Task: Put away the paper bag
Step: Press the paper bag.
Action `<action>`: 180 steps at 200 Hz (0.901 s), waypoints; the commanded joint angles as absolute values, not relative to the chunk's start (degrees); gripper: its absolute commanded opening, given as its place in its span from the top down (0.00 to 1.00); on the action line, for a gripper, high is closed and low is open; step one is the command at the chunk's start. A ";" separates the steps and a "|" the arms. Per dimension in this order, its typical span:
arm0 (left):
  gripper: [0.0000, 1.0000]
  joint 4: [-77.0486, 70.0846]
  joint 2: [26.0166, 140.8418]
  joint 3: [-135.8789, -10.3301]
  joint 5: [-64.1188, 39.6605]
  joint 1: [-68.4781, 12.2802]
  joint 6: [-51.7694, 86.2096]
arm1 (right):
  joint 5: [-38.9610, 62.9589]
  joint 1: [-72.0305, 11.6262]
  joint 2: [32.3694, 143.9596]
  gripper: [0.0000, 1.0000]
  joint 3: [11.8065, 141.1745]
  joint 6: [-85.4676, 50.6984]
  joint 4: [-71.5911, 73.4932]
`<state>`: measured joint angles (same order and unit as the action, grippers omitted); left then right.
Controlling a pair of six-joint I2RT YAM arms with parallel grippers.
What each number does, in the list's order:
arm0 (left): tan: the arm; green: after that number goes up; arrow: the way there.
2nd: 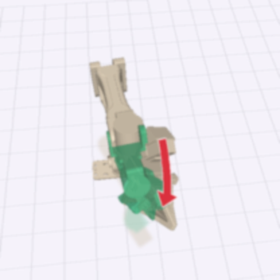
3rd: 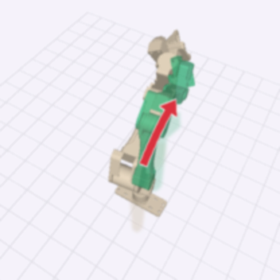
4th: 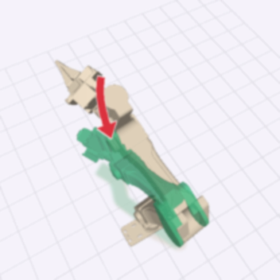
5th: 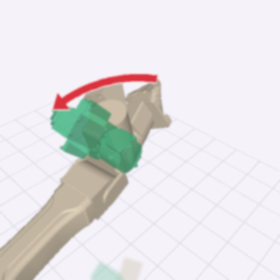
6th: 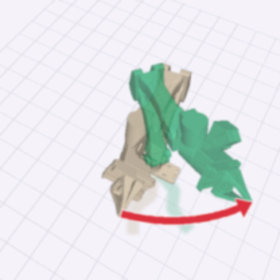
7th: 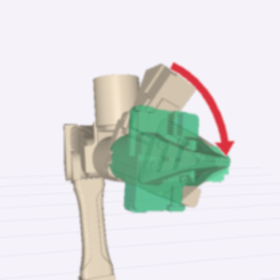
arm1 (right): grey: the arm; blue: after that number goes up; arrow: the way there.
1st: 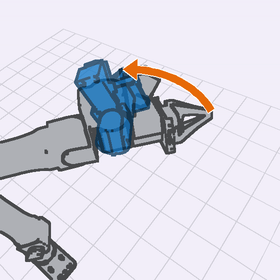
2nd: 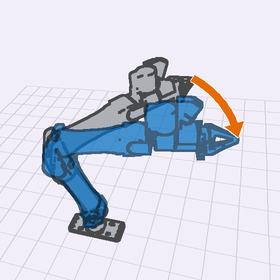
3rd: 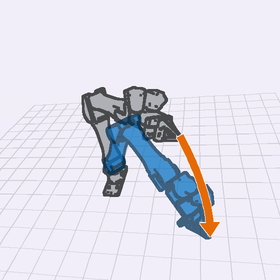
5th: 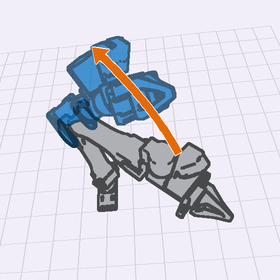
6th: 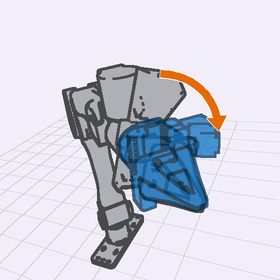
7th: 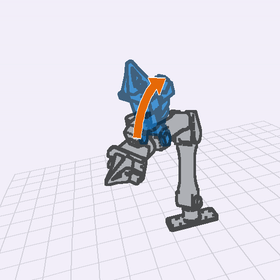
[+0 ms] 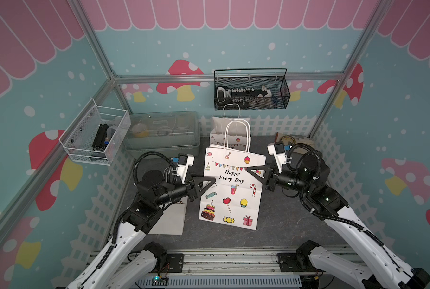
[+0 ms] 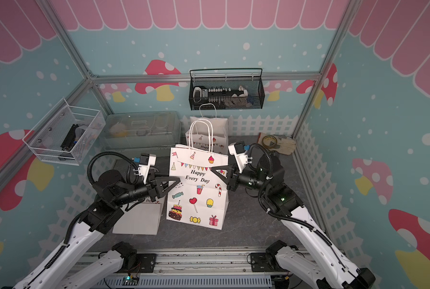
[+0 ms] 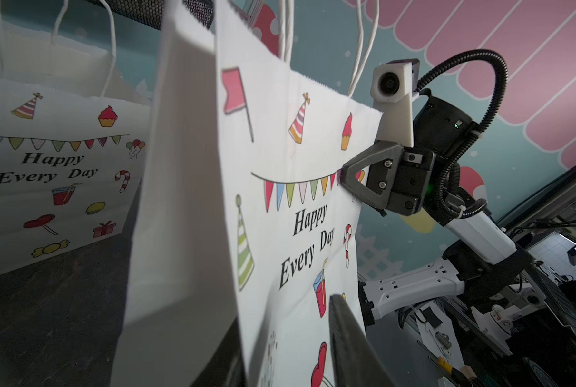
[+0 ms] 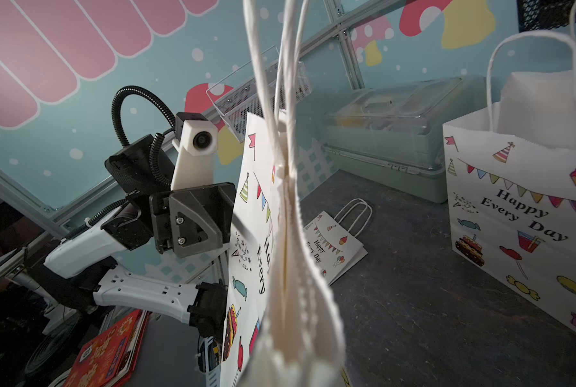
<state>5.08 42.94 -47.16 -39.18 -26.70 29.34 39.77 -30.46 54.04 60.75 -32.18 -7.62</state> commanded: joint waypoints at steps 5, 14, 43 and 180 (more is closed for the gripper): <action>0.65 5.66 36.96 -45.78 -35.63 -26.13 28.10 | 50.50 -29.56 54.90 1.00 64.55 -27.13 -11.74; 0.65 5.62 35.22 -45.21 -35.03 -25.72 28.21 | 53.15 -29.16 54.97 1.00 65.22 -26.15 -11.86; 0.64 5.35 31.51 -43.47 -36.43 -23.73 29.07 | 62.83 -25.21 57.45 1.00 69.81 -22.52 -16.41; 0.42 -24.71 37.14 -25.50 -45.09 -17.72 41.31 | 89.43 -16.46 74.29 1.00 84.34 -31.99 -3.87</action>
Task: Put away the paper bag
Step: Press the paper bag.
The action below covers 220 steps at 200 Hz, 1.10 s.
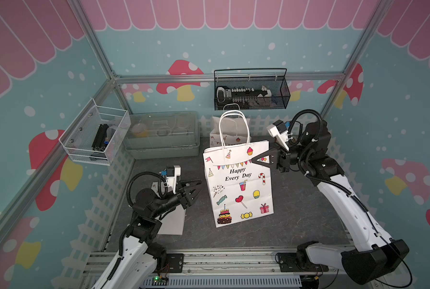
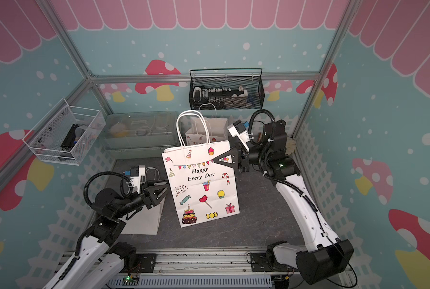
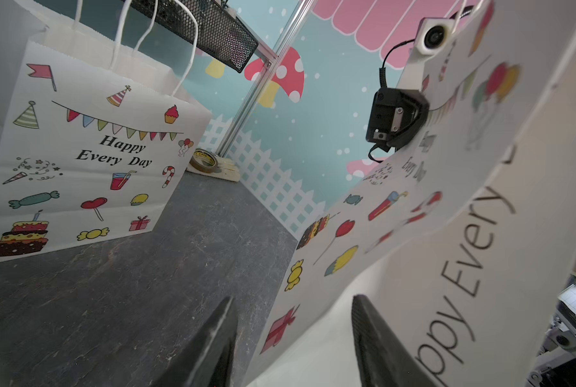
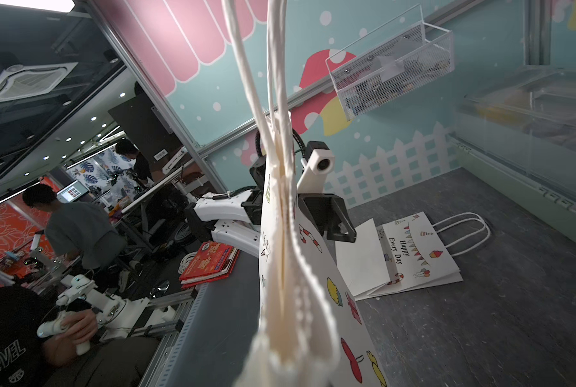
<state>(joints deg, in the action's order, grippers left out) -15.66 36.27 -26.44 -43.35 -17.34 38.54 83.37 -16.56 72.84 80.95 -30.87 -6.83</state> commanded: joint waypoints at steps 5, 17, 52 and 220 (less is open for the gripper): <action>0.41 -25.12 37.37 -25.49 -45.04 -18.23 41.26 | 89.67 -16.44 74.70 1.00 84.53 -31.99 -3.90; 0.38 -25.59 37.62 -25.64 -44.63 -19.93 40.34 | 90.04 -16.44 75.60 1.00 85.11 -31.91 -4.43; 0.34 -23.62 38.19 -26.78 -41.39 -27.68 35.03 | 91.12 -16.48 76.28 1.00 85.23 -30.89 -5.94; 0.68 -20.69 44.31 -32.50 -37.31 -39.73 29.38 | 83.87 -17.31 73.61 1.00 86.10 -25.51 -16.89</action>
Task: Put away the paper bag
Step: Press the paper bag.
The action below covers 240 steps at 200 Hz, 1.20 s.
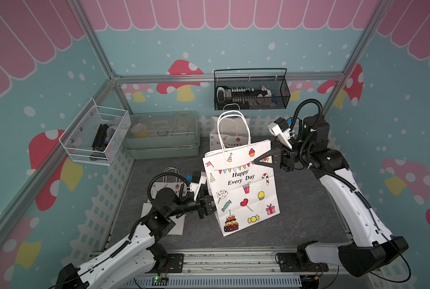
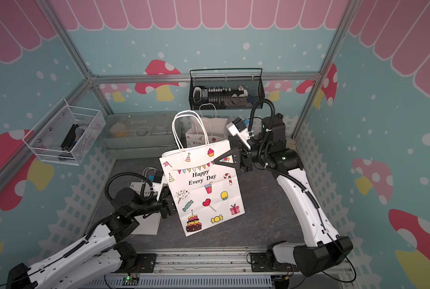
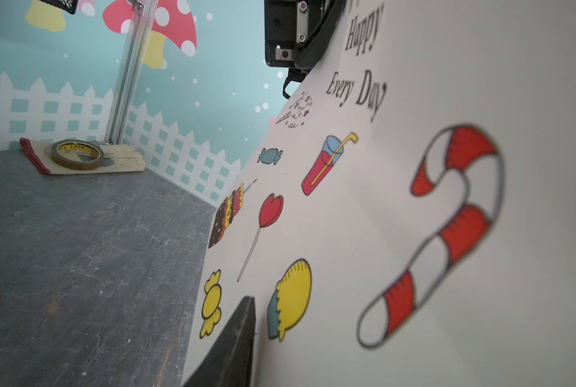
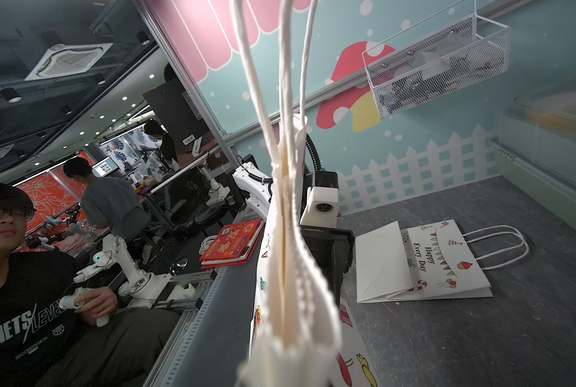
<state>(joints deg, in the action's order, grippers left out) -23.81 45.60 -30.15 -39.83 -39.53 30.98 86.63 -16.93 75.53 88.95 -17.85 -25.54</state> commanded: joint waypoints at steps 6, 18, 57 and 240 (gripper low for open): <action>0.68 -19.82 43.90 -32.73 -37.43 -39.74 29.25 | 82.06 -17.31 73.00 1.00 83.96 -29.36 -11.04; 0.63 -17.83 42.59 -32.91 -37.49 -39.64 28.85 | 80.02 -17.31 71.57 1.00 80.03 -36.13 -1.65; 0.37 -12.58 36.22 -34.47 -36.78 -37.35 29.85 | 74.39 -17.36 67.32 1.00 75.15 -36.91 0.34; 0.23 -5.35 36.58 -50.38 -36.56 -27.25 31.74 | 68.65 -17.41 56.76 1.00 64.51 -36.30 1.55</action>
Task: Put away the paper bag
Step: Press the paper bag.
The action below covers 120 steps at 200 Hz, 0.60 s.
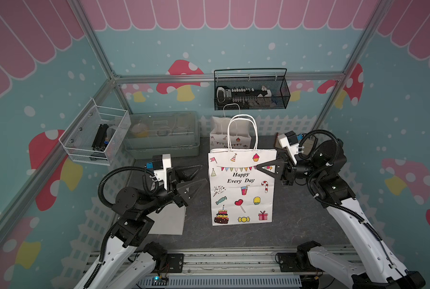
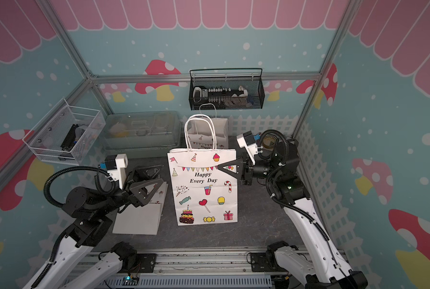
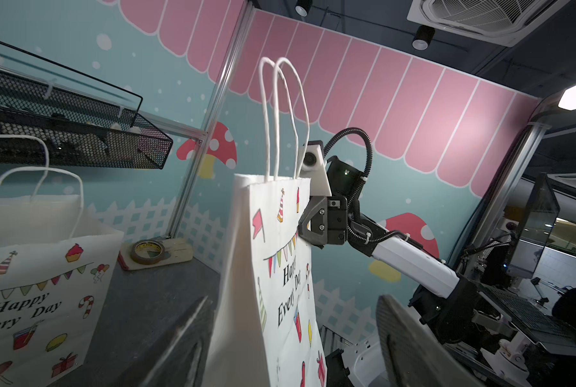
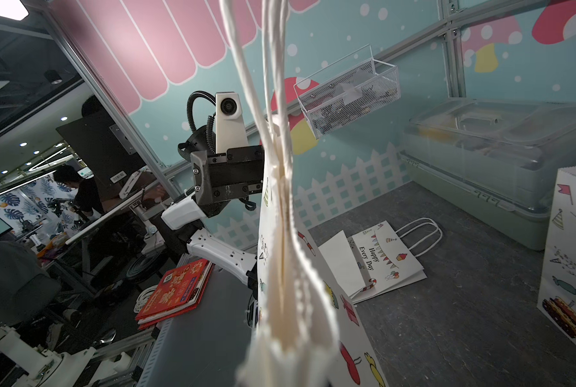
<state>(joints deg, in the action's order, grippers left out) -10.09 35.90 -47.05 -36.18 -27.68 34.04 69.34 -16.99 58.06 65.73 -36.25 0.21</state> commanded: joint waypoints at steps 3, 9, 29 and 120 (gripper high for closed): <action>0.23 -4.90 36.85 -50.79 -36.77 -27.25 31.47 | 68.62 -17.47 56.59 1.00 64.38 -36.61 1.97; 0.24 -3.78 37.53 -51.56 -37.04 -27.33 30.89 | 68.59 -17.47 56.21 1.00 63.91 -37.05 2.70; 0.24 -0.48 39.86 -54.20 -37.83 -27.30 28.53 | 68.13 -17.87 54.86 1.00 62.90 -37.17 3.16; 0.24 6.71 46.94 -57.22 -37.14 -29.42 21.67 | 66.03 -19.77 54.05 1.00 61.14 -35.57 1.91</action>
<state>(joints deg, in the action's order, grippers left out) 4.32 46.52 -57.60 -39.09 -29.08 25.36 66.70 -19.25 54.68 61.12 -36.84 1.87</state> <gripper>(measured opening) 0.763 0.048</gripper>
